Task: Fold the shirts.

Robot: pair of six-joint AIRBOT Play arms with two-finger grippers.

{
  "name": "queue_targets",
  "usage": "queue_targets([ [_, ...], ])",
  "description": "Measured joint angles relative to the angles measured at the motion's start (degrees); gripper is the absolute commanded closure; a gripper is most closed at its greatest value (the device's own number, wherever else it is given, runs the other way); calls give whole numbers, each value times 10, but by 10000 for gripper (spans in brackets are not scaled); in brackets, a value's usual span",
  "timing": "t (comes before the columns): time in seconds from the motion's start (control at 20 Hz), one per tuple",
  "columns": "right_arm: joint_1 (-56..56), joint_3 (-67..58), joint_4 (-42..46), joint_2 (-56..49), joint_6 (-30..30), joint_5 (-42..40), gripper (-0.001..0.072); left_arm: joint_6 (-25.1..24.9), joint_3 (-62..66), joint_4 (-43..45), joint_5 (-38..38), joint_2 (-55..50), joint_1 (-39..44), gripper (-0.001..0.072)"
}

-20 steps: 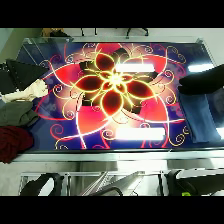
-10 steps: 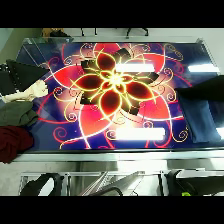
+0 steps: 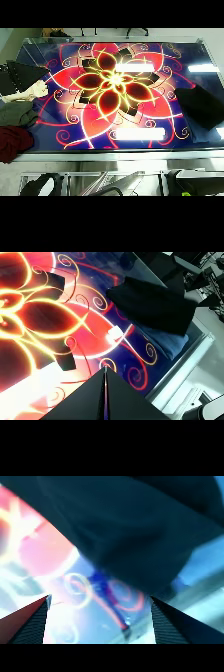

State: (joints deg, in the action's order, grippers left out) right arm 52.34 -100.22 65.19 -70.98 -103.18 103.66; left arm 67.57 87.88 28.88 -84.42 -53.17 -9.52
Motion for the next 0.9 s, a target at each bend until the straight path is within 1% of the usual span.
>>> queue_targets([
  [0.2,0,5,53,4,-15,9,16,-1,0,0,-6,0,0,692],
  [0.3,0,6,59,5,-19,7,36,-1,0,0,-7,-2,0,692],
  [0.35,0,6,55,5,-19,-1,257,-1,0,0,-7,-3,0,692],
  [0.4,-1,6,43,5,-18,-8,588,-1,0,0,-8,-6,0,692],
  [0.45,-3,7,28,6,-17,-16,685,-1,0,-1,-9,-10,0,692],
  [0.65,-52,13,-33,13,19,-60,687,-1,0,-1,-11,-34,0,693],
  [0.8,-144,53,-59,48,54,-108,687,0,-10,-1,-10,-44,11,694],
  [0.9,-234,119,-70,99,79,-148,687,0,-54,2,11,-27,37,693],
])
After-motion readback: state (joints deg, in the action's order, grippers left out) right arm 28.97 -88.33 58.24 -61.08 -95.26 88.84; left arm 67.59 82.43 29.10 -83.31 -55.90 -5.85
